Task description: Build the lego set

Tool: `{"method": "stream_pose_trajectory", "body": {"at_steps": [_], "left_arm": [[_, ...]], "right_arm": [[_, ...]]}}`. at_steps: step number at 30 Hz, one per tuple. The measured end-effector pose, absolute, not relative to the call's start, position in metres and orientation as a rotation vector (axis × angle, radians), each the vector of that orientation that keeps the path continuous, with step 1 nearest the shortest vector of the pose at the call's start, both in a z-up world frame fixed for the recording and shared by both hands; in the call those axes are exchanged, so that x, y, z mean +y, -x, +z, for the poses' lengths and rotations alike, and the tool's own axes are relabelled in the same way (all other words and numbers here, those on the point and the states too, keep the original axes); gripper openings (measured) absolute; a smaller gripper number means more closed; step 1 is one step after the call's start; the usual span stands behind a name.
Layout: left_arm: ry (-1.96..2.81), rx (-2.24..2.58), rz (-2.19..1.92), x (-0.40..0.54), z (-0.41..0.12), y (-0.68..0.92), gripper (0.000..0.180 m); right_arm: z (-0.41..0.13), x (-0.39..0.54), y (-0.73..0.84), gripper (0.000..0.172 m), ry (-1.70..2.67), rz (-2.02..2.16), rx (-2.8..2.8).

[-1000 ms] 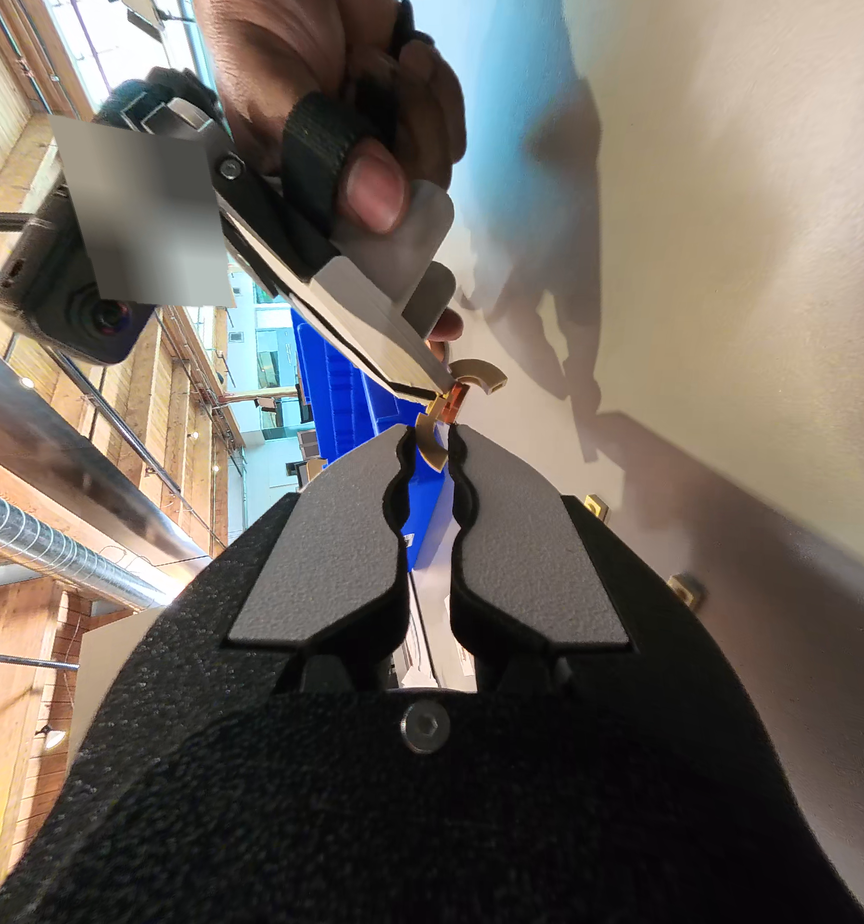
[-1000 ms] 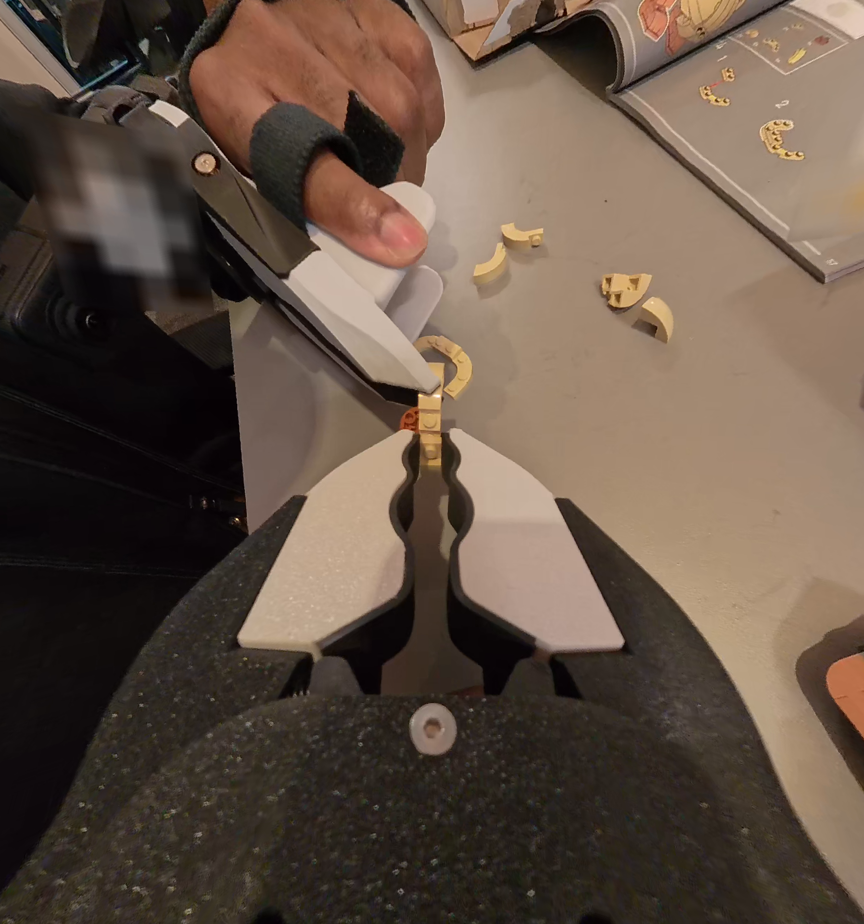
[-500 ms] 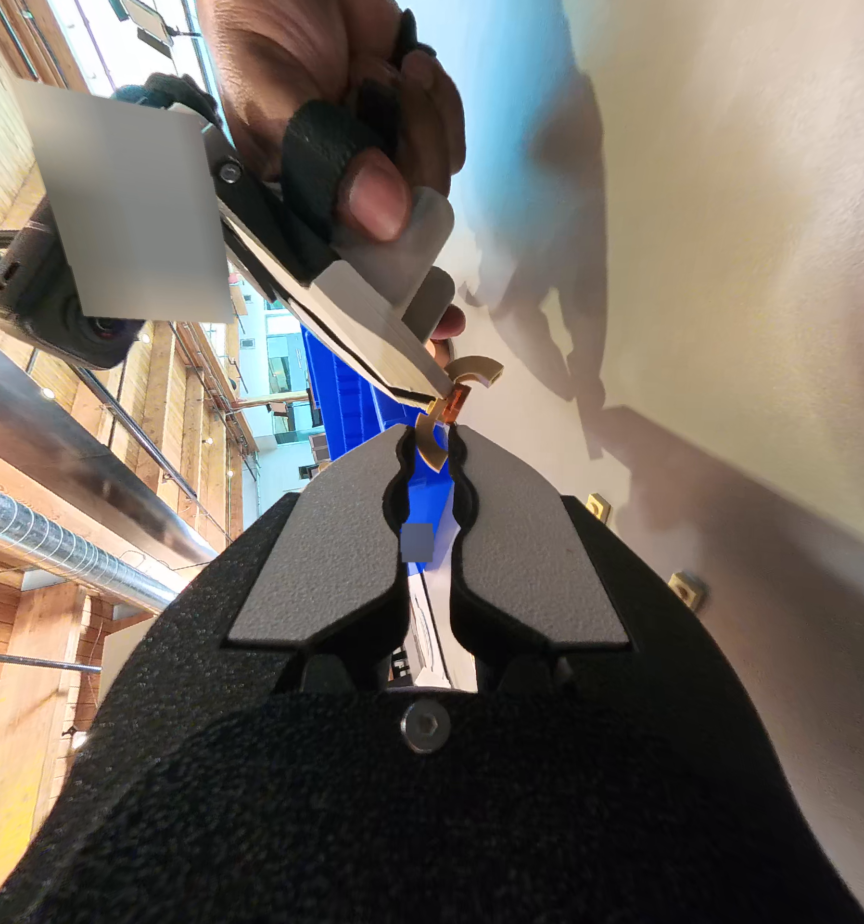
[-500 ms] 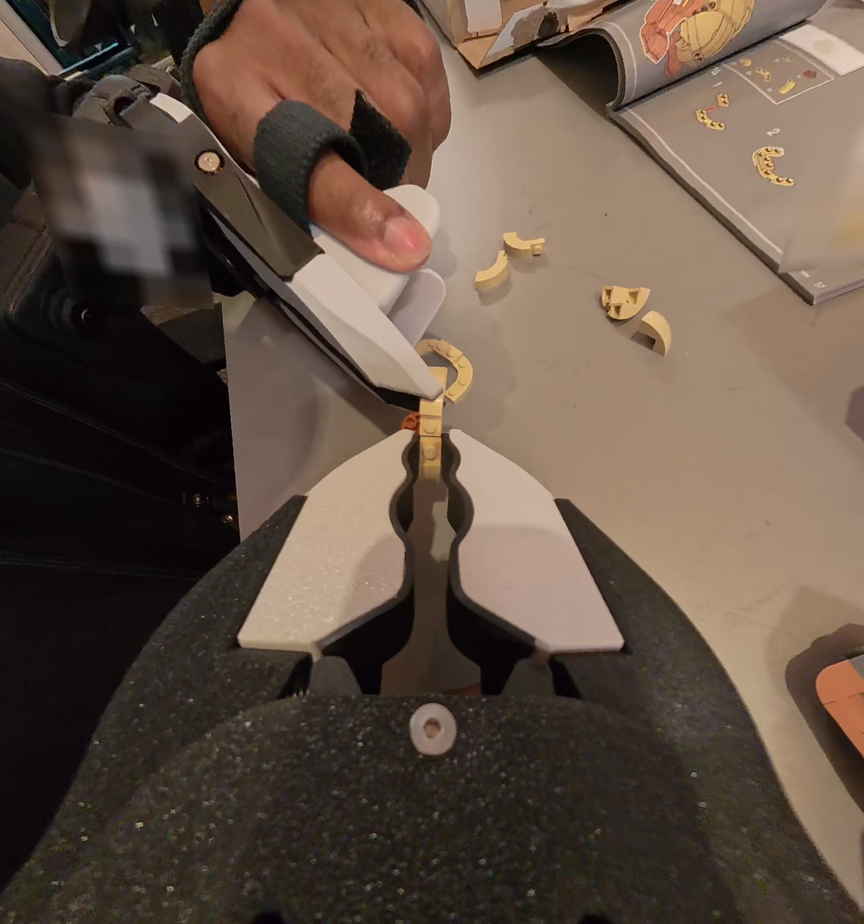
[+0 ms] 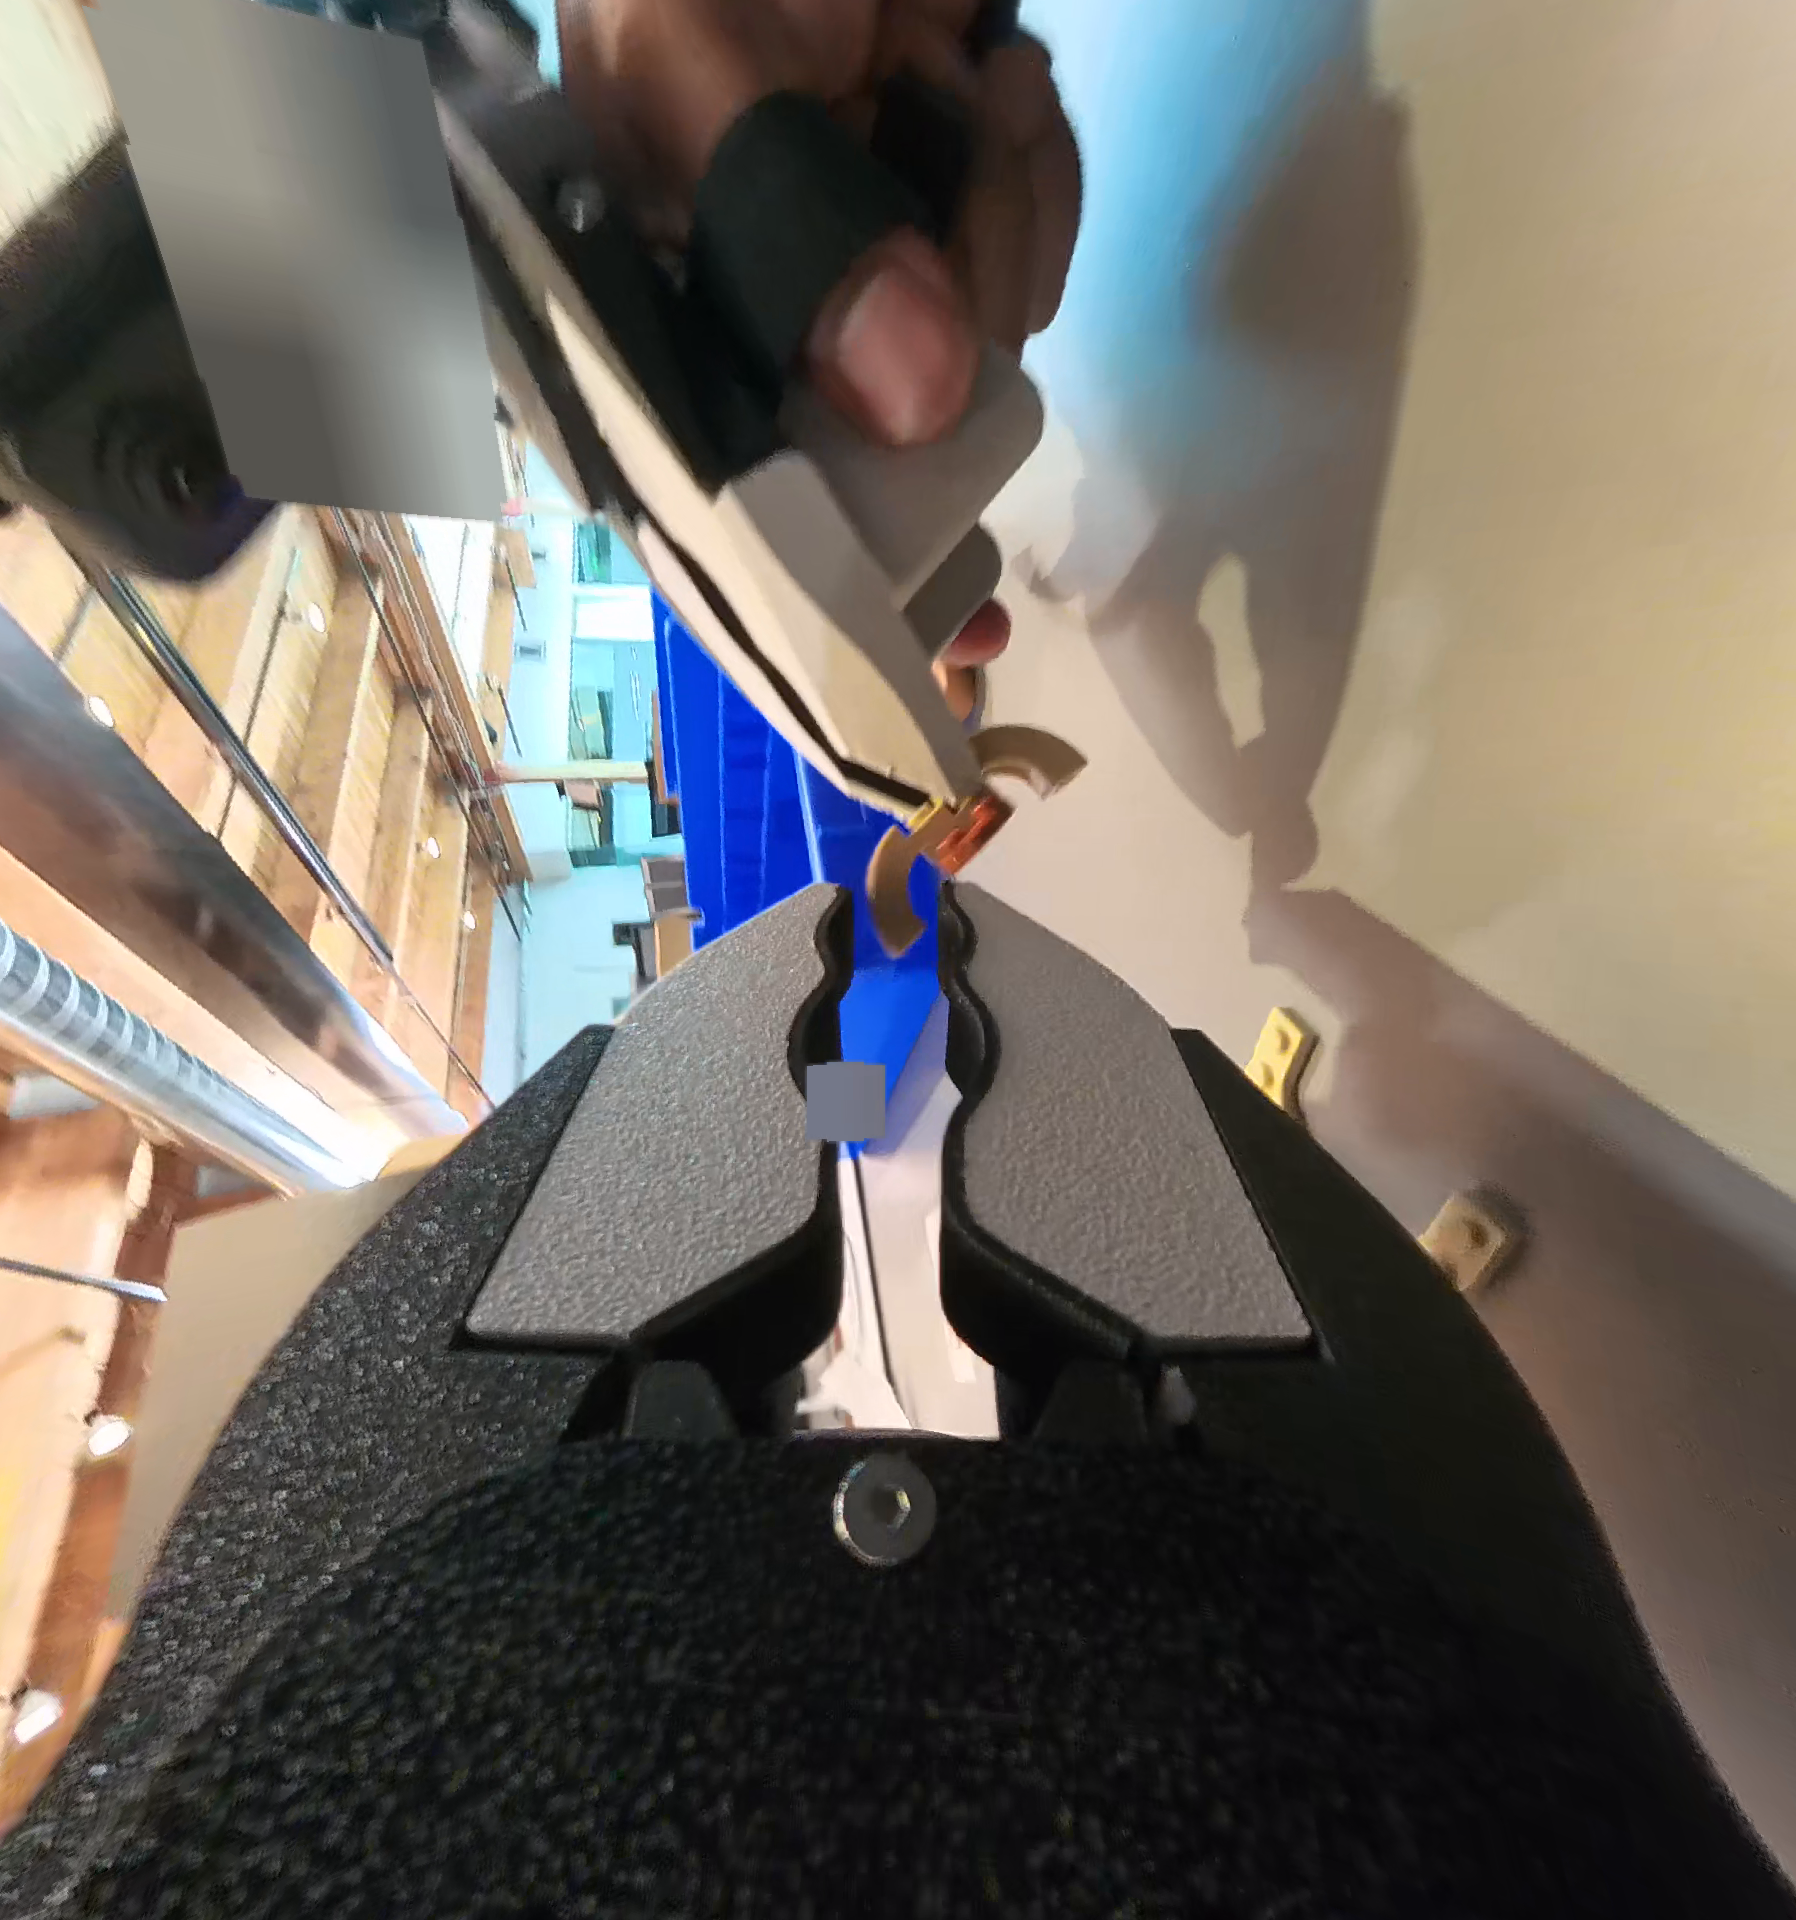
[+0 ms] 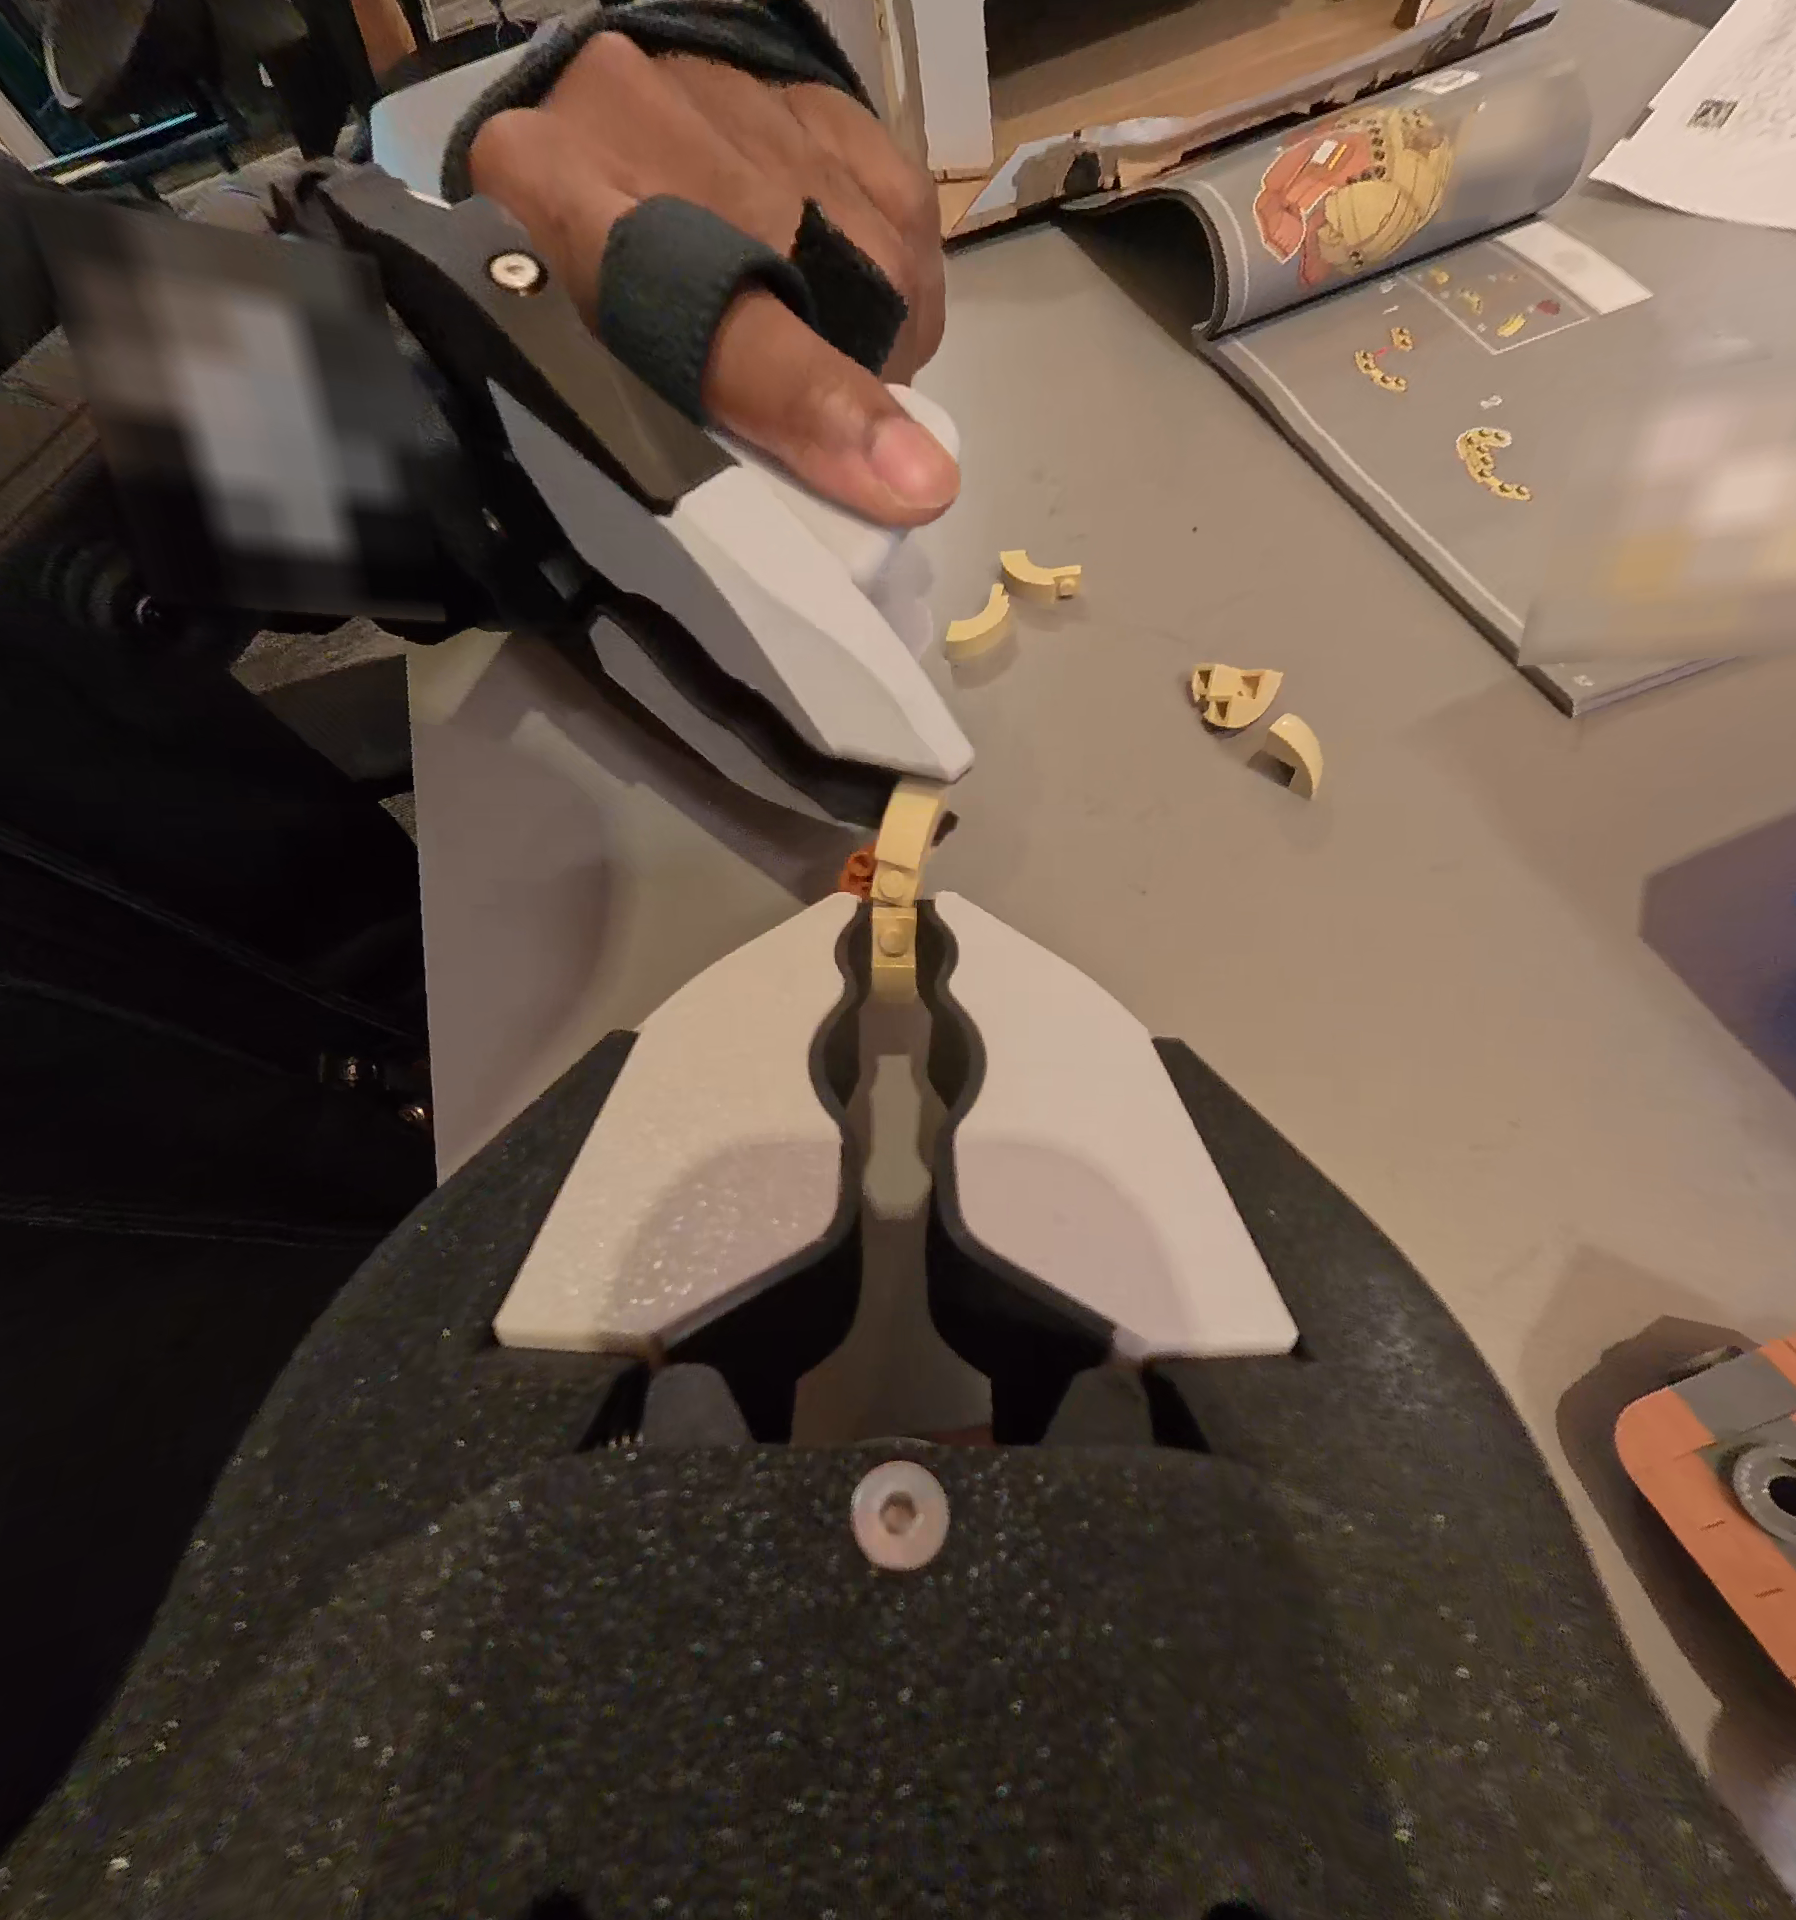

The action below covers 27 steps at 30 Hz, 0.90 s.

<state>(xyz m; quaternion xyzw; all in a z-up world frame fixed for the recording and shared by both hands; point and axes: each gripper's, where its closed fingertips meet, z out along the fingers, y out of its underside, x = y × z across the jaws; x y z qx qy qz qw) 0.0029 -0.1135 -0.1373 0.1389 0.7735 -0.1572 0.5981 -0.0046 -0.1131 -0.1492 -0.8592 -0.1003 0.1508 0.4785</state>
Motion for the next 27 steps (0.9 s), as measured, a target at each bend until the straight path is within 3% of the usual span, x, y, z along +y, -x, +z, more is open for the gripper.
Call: {"method": "stream_pose_trajectory", "body": {"at_steps": [15,27], "left_arm": [[0.011,2.028,-0.488,-0.076,-0.156,-0.011,0.017],[0.267,2.613,-0.631,-0.047,-0.198,-0.019,0.031]], "right_arm": [[-0.151,-0.114,-0.007,0.007,2.089,0.326,-0.181],[-0.155,-0.114,-0.004,0.007,2.083,0.341,-0.171]]}}
